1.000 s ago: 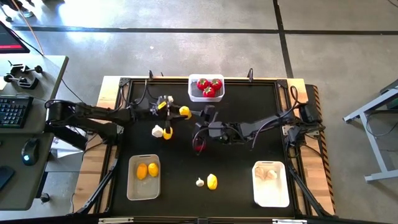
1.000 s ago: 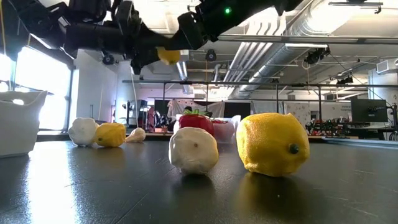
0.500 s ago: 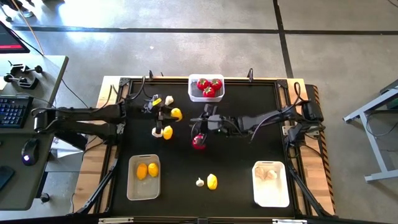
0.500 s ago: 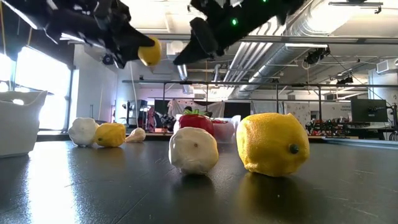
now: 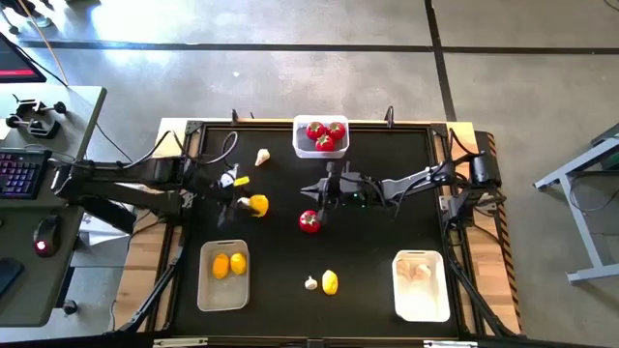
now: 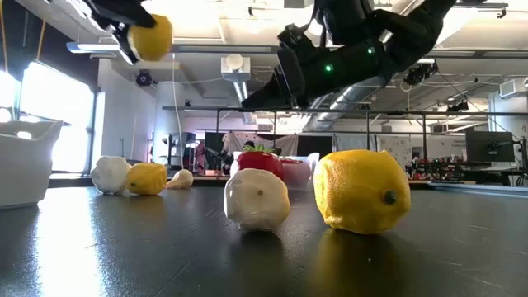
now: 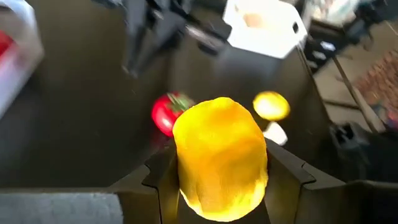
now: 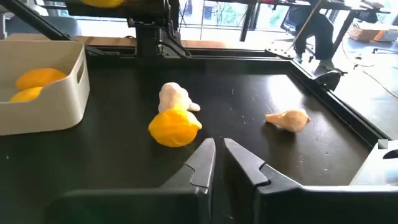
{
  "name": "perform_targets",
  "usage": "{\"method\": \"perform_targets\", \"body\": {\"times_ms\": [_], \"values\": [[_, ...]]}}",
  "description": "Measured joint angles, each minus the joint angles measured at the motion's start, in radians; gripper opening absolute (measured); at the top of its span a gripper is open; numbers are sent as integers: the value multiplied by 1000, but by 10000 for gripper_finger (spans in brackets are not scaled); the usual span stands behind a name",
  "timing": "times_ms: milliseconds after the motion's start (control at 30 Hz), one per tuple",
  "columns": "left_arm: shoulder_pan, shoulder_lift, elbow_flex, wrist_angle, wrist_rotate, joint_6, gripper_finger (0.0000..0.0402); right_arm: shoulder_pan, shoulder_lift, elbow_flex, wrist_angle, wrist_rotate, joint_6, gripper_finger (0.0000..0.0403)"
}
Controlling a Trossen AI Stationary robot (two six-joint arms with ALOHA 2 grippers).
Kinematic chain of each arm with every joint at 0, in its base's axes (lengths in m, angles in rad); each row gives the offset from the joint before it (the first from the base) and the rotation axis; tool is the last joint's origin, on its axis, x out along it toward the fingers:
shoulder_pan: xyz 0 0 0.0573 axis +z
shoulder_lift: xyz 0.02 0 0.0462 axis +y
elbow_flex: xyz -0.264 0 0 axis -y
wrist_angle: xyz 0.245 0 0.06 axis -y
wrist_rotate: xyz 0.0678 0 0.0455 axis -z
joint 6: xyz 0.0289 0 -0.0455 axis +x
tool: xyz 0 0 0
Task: Sort produce into baskets
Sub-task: Put the yellow lemon into the gray bin
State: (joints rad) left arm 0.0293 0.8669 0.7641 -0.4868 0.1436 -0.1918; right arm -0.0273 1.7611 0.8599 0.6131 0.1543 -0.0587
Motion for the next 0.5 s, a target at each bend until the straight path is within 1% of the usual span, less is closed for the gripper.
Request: {"method": "perform_targets", "body": {"times_ms": [133,267,400,500], "values": [[-85,0,71,-150,0,-55,150,2,0,-7,4,0,7,3],[-173,1,123,-271,0,-154,150,11,0,-7,6,0,-1,2],[-285,1,141,-335,9,-279,150,21,0,-7,6,10,-26,0],[-381,4,142,-339,9,-370,150,23,0,-7,6,29,-36,0]]}}
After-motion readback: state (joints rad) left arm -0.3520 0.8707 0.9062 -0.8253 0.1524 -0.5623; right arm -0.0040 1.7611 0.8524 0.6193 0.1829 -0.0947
